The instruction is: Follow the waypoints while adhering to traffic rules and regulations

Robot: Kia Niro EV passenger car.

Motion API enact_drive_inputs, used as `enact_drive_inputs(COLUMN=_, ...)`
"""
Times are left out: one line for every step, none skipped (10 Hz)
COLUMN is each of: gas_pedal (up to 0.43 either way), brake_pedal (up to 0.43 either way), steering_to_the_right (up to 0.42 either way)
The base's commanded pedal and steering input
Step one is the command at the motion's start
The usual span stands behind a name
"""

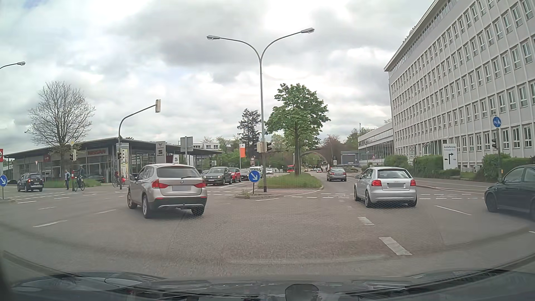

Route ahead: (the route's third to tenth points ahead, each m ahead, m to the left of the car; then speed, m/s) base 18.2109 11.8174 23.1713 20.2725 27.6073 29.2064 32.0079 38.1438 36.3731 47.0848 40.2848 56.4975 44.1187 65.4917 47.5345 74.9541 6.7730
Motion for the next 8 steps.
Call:
enact_drive_inputs(gas_pedal=0.067, brake_pedal=0.0, steering_to_the_right=-0.132)
enact_drive_inputs(gas_pedal=0.067, brake_pedal=0.0, steering_to_the_right=-0.152)
enact_drive_inputs(gas_pedal=0.067, brake_pedal=0.0, steering_to_the_right=-0.171)
enact_drive_inputs(gas_pedal=0.067, brake_pedal=0.0, steering_to_the_right=-0.183)
enact_drive_inputs(gas_pedal=0.067, brake_pedal=0.0, steering_to_the_right=-0.199)
enact_drive_inputs(gas_pedal=0.067, brake_pedal=0.0, steering_to_the_right=-0.213)
enact_drive_inputs(gas_pedal=0.067, brake_pedal=0.0, steering_to_the_right=-0.222)
enact_drive_inputs(gas_pedal=0.067, brake_pedal=0.0, steering_to_the_right=-0.231)
